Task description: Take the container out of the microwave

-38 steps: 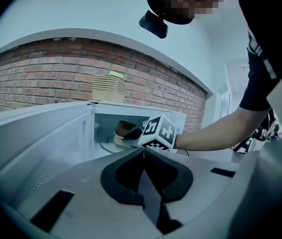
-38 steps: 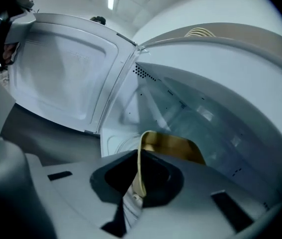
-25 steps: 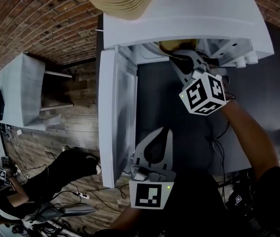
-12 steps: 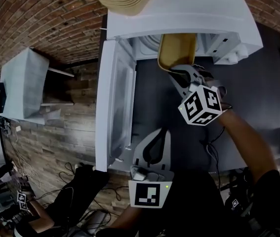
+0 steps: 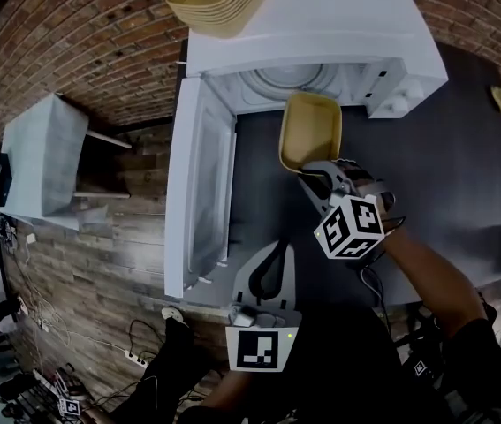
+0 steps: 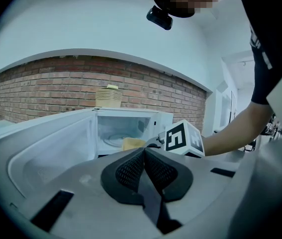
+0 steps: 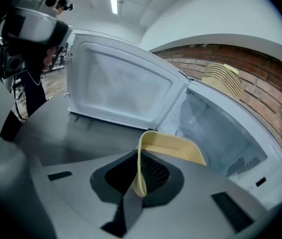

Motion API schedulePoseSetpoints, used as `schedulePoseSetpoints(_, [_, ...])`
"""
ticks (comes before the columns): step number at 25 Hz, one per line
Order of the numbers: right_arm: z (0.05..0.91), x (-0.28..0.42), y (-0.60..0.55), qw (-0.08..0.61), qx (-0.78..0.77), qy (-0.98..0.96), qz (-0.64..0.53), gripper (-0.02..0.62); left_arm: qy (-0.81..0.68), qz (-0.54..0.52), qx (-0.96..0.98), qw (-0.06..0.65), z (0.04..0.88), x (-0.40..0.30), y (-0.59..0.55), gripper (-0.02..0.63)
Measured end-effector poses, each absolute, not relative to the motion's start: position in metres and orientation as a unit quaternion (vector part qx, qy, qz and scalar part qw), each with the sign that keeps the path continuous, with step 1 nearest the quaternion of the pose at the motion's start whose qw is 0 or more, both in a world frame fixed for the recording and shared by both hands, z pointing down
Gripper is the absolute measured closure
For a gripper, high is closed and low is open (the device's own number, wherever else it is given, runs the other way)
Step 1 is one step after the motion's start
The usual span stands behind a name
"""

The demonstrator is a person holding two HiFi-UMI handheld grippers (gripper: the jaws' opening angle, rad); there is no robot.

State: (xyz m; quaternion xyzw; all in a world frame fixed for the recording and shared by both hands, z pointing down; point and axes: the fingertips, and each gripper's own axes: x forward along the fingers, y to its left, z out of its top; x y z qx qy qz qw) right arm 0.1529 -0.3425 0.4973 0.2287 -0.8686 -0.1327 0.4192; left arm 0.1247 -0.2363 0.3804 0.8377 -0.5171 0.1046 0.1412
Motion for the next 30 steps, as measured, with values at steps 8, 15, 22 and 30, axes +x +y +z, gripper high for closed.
schedulePoseSetpoints(8, [0.529, 0.161, -0.287, 0.442, 0.193, -0.87, -0.097, 0.522, -0.526, 0.093, 0.833, 0.145, 0.377, 0.126, -0.235, 0.597])
schedulePoseSetpoints(15, [0.549, 0.168, -0.253, 0.465, 0.166, -0.865, -0.088, 0.522, -0.528, 0.105, 0.831, 0.139, 0.38, 0.123, -0.235, 0.597])
schedulePoseSetpoints(22, [0.558, 0.172, -0.24, 0.458, 0.166, -0.869, -0.088, 0.52, -0.531, 0.115, 0.827, 0.14, 0.381, 0.122, -0.233, 0.597])
schedulePoseSetpoints(30, [0.552, 0.183, -0.228, 0.436, 0.168, -0.88, -0.08, 0.504, -0.525, 0.112, 0.834, 0.125, 0.378, 0.132, -0.23, 0.597])
